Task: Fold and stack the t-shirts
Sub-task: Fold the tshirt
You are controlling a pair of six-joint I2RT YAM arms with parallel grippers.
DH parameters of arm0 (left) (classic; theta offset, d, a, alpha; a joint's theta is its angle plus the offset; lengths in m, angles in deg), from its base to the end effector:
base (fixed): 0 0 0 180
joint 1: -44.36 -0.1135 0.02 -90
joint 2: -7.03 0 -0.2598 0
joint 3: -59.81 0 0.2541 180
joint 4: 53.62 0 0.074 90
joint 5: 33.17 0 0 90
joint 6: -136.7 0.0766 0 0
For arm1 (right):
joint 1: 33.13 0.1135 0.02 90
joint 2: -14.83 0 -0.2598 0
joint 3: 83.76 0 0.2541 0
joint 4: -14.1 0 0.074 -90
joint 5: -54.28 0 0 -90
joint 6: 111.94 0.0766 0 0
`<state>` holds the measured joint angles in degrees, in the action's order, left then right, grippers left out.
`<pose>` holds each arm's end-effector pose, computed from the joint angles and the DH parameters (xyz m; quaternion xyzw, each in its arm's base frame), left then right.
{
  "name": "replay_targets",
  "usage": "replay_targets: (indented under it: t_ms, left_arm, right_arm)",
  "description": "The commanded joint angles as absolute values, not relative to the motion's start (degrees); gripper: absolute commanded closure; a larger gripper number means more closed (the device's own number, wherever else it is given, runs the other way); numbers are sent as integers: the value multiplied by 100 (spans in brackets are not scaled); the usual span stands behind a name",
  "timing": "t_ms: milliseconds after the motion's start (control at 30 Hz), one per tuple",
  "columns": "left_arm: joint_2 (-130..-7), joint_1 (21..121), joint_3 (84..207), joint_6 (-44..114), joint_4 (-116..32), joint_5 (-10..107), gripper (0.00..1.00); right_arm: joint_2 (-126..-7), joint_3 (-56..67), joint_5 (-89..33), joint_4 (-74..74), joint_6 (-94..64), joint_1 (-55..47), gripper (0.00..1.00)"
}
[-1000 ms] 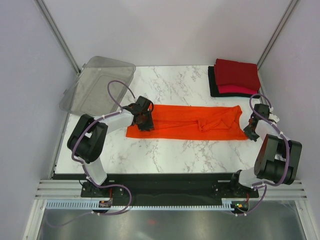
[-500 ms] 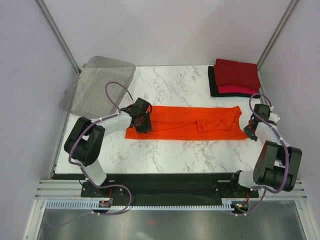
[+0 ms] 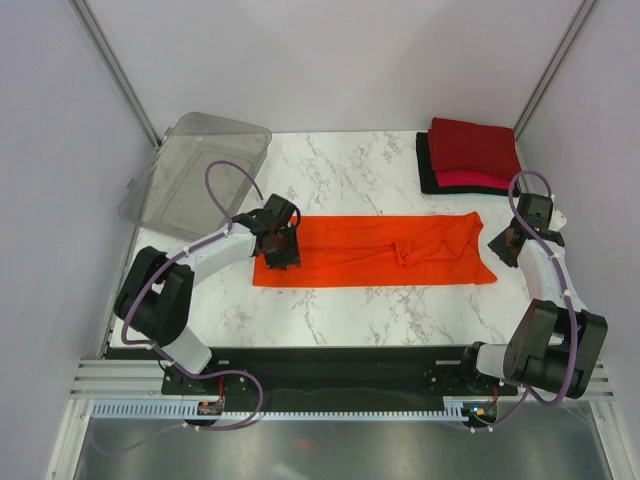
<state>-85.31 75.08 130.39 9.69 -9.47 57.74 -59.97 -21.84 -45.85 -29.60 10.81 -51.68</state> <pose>0.2827 -0.1665 0.1414 -0.0553 0.9764 -0.1098 0.1776 0.2629 -0.1024 0.1829 0.4359 0.8490 -0.0485 0.2947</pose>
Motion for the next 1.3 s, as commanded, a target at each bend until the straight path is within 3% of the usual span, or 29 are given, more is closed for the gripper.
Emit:
replay_targets:
  t_ms: [0,333,633,933,1100,1267]
  left_arm:
    - [-8596,7504,13542,1339,-877,5710,51]
    - [-9273,7047,13719,1419,-912,5095,52]
    - [-9106,6696,12639,830,-973,4919,52]
    - [-7781,6572,11601,241,-431,4927,52]
    - [-6646,6581,11889,100,-252,5016,52]
    - [-7160,6599,12942,530,-560,4682,52]
  right_arm:
    - [-5741,-1756,-4057,-3129,1093,-5185,64]
    - [-5680,-1816,-2799,-2628,1444,-4834,61]
    - [-5715,-1693,-2544,-2531,1418,-4254,61]
    - [-5706,-2018,-2263,-2470,1269,-4060,60]
    - [-5838,-1852,-2245,-2505,1032,-4051,60]
    - [-5970,-1807,-2166,-2514,1023,-4051,59]
